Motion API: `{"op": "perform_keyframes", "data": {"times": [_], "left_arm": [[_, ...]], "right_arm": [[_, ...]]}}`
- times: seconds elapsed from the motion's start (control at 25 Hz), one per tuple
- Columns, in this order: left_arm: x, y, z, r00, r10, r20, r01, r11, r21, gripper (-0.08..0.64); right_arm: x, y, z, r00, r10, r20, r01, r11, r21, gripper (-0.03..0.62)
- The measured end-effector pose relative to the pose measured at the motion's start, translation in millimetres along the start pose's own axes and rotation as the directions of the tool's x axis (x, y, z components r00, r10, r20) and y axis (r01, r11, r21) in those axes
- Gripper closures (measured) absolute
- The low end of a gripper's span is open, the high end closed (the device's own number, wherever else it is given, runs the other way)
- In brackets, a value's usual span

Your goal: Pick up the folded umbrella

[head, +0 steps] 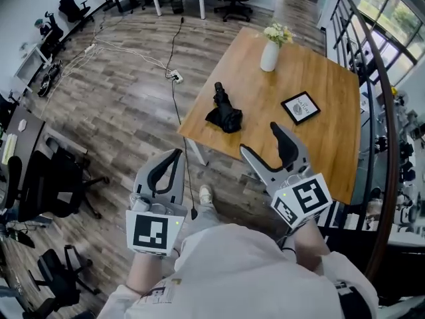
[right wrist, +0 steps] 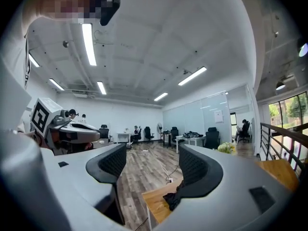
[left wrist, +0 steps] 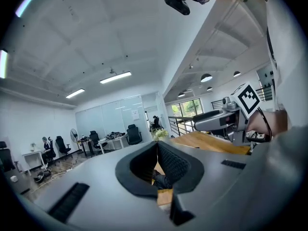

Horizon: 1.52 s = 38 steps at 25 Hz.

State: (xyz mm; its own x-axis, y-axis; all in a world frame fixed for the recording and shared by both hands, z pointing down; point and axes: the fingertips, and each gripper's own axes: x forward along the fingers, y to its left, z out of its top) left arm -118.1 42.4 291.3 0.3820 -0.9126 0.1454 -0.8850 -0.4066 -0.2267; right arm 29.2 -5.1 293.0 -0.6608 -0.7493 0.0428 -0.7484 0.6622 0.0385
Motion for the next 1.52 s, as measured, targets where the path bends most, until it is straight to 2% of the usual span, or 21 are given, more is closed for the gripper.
{"op": "perform_keyframes", "data": {"times": [0.16, 0.28, 0.68, 0.96, 1.12, 1.28, 1.52], "left_arm": [[36, 42, -18, 1.000, -0.015, -0.017, 0.015, 1.000, -0.013, 0.541], [62, 70, -30, 0.999, -0.053, 0.006, 0.052, 0.999, 0.013, 0.540], [151, 153, -90, 0.988, -0.131, -0.080, 0.120, 0.985, -0.128, 0.541], [226, 177, -126, 0.970, -0.201, -0.137, 0.178, 0.970, -0.168, 0.541], [255, 172, -161, 0.947, -0.254, -0.198, 0.214, 0.956, -0.203, 0.541], [272, 162, -188, 0.923, -0.292, -0.249, 0.231, 0.941, -0.245, 0.541], [304, 144, -235, 0.885, -0.319, -0.340, 0.216, 0.926, -0.308, 0.540]], "right_arm": [[60, -15, -21, 0.998, -0.008, -0.067, 0.011, 0.999, 0.038, 0.244], [99, -25, -31, 0.994, -0.018, -0.109, 0.023, 0.999, 0.049, 0.244], [221, -61, -86, 0.967, -0.015, -0.256, 0.047, 0.992, 0.118, 0.244], [276, -99, -148, 0.921, -0.034, -0.389, 0.095, 0.985, 0.141, 0.244], [288, -115, -193, 0.882, -0.043, -0.469, 0.144, 0.973, 0.181, 0.244], [296, -123, -234, 0.843, -0.017, -0.538, 0.172, 0.955, 0.240, 0.244], [309, -144, -298, 0.785, 0.028, -0.619, 0.192, 0.939, 0.287, 0.244]]}}
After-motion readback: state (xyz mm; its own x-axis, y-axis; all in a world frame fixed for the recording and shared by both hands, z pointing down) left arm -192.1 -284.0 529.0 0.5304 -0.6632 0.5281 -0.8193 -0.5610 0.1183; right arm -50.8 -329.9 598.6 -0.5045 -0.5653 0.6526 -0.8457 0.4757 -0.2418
